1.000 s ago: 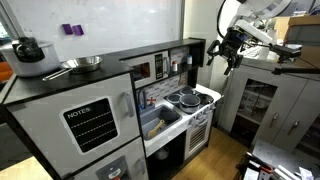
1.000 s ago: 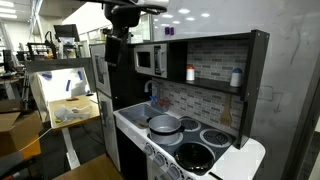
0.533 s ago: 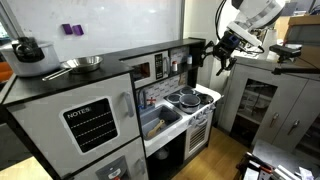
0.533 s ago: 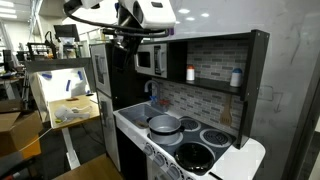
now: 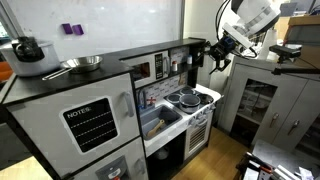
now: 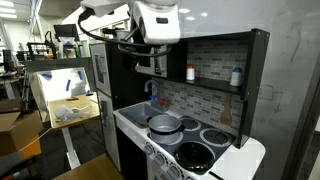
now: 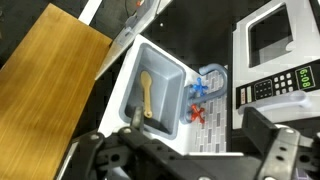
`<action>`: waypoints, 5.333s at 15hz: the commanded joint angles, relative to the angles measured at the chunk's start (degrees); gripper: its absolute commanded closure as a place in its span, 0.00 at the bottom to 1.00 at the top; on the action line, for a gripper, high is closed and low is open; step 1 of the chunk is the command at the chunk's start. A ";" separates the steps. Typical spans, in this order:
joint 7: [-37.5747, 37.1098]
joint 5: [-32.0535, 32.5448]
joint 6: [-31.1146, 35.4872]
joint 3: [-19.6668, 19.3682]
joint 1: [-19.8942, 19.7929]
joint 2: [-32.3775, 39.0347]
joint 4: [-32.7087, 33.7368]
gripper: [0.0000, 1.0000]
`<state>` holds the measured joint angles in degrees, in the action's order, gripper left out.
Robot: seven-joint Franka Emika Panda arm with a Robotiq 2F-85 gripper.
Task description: Open the left door of the top cabinet.
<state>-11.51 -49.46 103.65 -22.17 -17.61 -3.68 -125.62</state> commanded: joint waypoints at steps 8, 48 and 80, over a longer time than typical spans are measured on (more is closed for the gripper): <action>-0.52 -0.35 -0.17 0.82 -0.95 0.48 0.54 0.00; -10.13 -36.22 -11.16 1.99 -2.10 14.26 2.83 0.00; -12.08 -45.11 -14.81 6.48 -0.65 22.92 5.66 0.00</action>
<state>-22.27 -93.40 90.92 -15.99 -18.08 17.34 -122.25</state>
